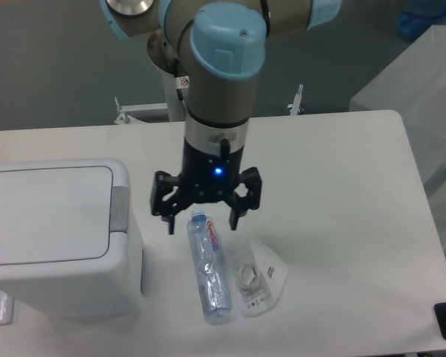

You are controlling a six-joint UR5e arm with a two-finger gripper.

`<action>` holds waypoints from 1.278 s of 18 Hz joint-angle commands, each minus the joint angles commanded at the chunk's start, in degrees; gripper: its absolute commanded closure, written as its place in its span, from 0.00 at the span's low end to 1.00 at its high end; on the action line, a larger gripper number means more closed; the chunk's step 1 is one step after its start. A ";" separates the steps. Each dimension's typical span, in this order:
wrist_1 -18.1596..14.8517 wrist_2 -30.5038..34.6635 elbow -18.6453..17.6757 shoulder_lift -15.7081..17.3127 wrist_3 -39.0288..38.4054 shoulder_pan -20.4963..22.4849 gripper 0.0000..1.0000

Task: Open the trash can
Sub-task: 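Move the open gripper over to the white trash can's lid edge, then lower the gripper fingers onto the lid's raised tab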

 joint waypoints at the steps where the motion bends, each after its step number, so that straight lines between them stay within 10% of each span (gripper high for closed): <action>1: 0.00 -0.09 -0.18 0.09 -0.09 0.00 0.00; 23: 0.26 -1.58 -4.40 2.46 -0.35 -1.93 0.00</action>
